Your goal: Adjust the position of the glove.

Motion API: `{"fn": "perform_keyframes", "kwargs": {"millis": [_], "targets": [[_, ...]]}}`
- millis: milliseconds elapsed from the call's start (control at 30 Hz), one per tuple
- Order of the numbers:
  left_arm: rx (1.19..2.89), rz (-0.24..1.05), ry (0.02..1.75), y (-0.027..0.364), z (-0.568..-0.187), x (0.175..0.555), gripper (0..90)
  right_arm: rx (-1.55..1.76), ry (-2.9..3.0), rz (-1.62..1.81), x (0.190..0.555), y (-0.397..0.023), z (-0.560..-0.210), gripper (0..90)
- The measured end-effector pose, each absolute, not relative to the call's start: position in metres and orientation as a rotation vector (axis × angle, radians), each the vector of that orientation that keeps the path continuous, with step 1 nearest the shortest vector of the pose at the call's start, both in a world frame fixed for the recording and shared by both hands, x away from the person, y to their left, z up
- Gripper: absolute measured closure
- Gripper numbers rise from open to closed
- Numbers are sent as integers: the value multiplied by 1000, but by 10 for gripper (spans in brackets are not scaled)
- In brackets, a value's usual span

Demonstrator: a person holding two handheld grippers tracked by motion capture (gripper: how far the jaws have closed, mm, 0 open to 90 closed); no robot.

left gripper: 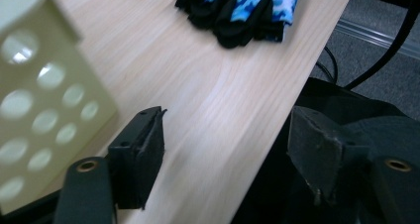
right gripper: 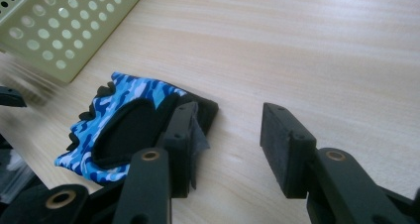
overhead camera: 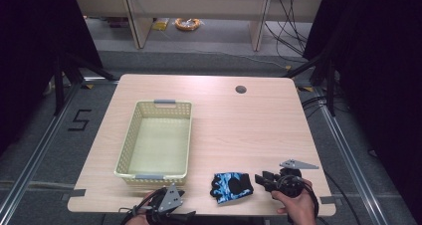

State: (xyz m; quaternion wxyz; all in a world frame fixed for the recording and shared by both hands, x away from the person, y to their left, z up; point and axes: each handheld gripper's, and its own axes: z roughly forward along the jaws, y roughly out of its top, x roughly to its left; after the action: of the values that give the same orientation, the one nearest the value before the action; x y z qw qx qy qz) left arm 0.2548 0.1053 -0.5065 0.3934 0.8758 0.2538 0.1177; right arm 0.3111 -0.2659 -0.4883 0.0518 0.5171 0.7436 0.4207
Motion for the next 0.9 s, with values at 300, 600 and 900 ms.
{"fn": "perform_keyframes", "kwargs": {"millis": [300, 600, 900], "targets": [[2254, 331, 560, 73, -504, 262, 343, 1607, 2303, 1367, 317, -261, -500, 584], [2282, 362, 553, 54, -504, 276, 402, 1690, 2328, 1423, 317, -255, -506, 569], [2316, 351, 534, 40, -508, 286, 438, 1647, 2338, 1411, 320, -256, -511, 569]]}}
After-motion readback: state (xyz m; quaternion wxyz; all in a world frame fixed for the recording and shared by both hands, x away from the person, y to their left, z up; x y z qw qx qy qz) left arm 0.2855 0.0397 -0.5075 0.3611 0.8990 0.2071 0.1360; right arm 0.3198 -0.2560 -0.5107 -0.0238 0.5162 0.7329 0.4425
